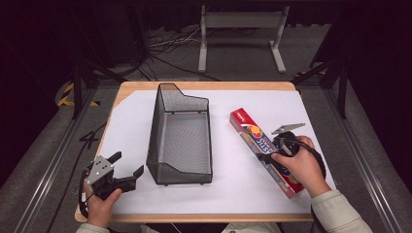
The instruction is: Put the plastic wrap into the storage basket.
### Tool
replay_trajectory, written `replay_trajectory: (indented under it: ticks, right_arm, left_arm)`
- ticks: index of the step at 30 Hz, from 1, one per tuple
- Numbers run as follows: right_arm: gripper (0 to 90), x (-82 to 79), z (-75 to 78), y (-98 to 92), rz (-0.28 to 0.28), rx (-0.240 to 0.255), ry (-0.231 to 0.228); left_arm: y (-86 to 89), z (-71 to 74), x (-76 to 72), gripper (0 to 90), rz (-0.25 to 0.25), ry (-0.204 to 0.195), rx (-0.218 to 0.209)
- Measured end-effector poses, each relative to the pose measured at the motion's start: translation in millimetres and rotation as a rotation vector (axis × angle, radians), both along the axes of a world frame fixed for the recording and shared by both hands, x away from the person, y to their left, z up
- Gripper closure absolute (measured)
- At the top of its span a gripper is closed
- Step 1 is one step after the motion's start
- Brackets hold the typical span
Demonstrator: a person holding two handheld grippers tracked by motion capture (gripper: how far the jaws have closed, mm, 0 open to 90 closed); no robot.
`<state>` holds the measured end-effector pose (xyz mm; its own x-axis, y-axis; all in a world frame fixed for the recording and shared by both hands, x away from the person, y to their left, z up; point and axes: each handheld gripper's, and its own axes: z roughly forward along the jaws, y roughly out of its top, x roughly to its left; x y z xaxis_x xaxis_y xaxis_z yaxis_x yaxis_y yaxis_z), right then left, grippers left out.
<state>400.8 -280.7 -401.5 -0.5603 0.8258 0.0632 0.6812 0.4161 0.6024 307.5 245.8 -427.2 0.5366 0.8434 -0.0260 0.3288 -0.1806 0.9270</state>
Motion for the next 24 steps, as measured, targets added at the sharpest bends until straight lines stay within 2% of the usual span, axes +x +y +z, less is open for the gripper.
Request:
replay_trajectory:
  ticks: [1,6,14,18,21,24]
  right_arm:
    - [19.3,-0.1,-0.9,0.5,-0.006,0.001,0.006]
    - [23.9,1.6,-4.3,3.4,-0.021,-0.053,0.031]
    - [21.6,3.3,-7.2,6.9,-0.012,-0.091,0.062]
    - [23.6,4.2,-11.4,9.5,-0.004,-0.135,0.111]
    - [28.2,3.8,-12.4,11.8,-0.014,-0.173,0.11]
    - [29.1,3.8,-13.1,13.2,-0.021,-0.19,0.114]
  left_arm:
    - [0.0,0.0,-0.1,8.7,0.001,0.0,0.0]
    - [0.4,0.3,-0.2,8.3,0.004,0.0,0.0]
    - [0.5,0.3,-0.3,8.1,0.008,-0.004,0.001]
    - [0.3,0.4,-0.4,8.1,0.007,-0.003,0.0]
    - [-0.1,0.2,-0.5,8.1,0.005,-0.003,0.001]
    - [0.0,0.1,-0.5,8.1,0.006,-0.002,0.002]
